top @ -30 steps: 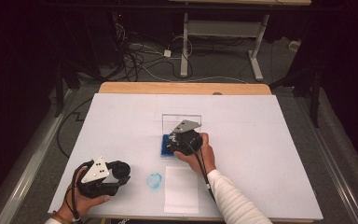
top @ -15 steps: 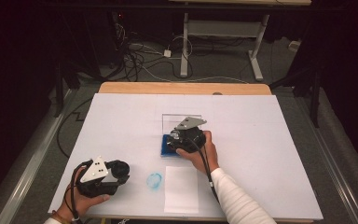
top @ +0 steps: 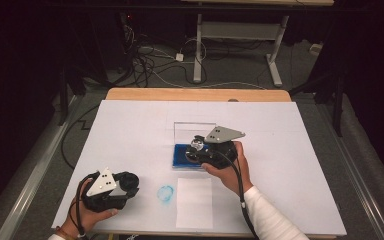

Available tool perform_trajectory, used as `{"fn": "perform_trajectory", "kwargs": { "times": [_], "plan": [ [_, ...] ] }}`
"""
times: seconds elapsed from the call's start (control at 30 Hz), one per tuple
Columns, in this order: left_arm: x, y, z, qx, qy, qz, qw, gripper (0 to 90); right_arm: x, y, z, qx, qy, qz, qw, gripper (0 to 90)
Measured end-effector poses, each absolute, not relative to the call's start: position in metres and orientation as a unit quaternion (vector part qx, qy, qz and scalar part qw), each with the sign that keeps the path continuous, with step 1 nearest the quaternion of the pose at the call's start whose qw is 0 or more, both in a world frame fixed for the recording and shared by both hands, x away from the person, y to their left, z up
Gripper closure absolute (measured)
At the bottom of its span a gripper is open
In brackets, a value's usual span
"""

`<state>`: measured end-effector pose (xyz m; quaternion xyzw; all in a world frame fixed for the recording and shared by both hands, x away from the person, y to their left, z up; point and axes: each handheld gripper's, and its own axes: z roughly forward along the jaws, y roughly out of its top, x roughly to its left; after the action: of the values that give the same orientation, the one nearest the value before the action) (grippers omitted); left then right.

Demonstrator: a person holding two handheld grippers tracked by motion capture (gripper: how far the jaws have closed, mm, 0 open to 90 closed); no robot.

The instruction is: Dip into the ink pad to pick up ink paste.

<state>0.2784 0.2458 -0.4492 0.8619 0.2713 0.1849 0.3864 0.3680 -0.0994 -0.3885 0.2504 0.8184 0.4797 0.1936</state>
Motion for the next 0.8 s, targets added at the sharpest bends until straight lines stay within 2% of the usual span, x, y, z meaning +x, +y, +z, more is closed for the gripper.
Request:
{"fn": "perform_trajectory", "kwargs": {
  "times": [0.3,0.8],
  "plan": [
    [0.278,0.245,-0.448,0.861,0.274,0.189,0.384,36.5,0.347,-0.109,-0.374,0.232,0.814,0.497,0.190,57.1],
    [0.279,0.244,-0.449,0.864,0.271,0.188,0.381,36.5,0.328,-0.109,-0.370,0.203,0.824,0.496,0.185,57.1]
  ]
}}
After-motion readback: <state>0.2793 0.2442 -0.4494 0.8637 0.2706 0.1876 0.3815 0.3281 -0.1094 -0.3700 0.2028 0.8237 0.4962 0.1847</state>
